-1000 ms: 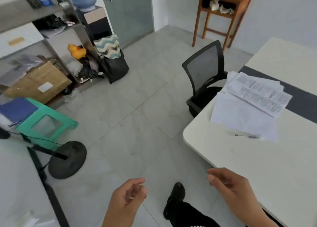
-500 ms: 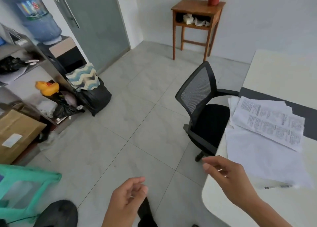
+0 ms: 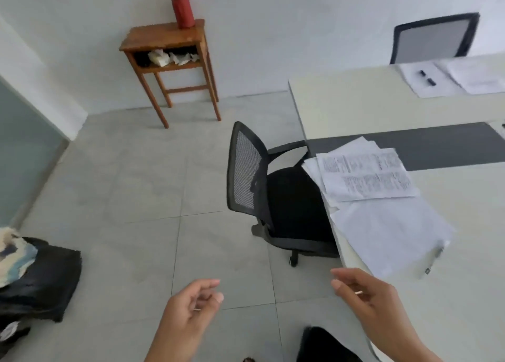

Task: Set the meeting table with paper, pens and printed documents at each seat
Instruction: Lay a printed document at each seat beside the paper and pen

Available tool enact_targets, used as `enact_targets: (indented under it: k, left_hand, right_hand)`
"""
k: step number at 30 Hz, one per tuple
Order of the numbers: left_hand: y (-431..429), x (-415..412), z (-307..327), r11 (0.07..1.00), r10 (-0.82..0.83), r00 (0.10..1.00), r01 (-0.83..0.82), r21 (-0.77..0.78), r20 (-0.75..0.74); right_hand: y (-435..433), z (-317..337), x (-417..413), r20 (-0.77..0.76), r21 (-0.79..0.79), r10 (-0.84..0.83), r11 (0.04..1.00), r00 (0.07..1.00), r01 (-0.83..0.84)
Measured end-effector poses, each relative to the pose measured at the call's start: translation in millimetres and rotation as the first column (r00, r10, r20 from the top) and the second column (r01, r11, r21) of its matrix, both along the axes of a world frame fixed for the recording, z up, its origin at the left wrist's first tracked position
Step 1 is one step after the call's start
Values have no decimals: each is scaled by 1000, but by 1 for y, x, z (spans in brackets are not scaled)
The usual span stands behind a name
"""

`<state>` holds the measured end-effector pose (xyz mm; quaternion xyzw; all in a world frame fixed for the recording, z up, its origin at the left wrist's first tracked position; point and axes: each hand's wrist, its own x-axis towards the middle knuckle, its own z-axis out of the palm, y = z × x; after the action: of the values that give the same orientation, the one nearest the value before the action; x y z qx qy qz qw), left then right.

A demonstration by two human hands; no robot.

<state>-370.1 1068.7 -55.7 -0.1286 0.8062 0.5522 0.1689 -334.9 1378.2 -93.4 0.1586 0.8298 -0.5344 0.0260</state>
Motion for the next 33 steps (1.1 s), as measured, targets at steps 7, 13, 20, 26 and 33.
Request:
enact_targets:
  k: [7, 13, 20, 26, 33]
  left_hand:
    - [69, -95, -6, 968, -249, 968, 250, 32, -32]
    - [124, -161, 1, 914, -406, 914, 406, -28, 5]
    - [175, -249, -9, 773, -610, 788, 615, -155, 82]
    - [255, -337, -38, 604, -759, 644, 752, -264, 99]
    - [348, -448, -110, 466, -840, 537, 790, -398, 83]
  right_hand:
    - [36, -13, -25, 32, 4, -250, 968, 968, 250]
    - [75, -21, -94, 36, 4, -299, 954, 954, 299]
    - [110, -32, -137, 71, 87, -363, 930, 929, 357]
    - [131, -48, -154, 165, 179, -482, 873, 861, 454]
    - [151, -68, -220, 327, 469, -459, 838, 826, 280]
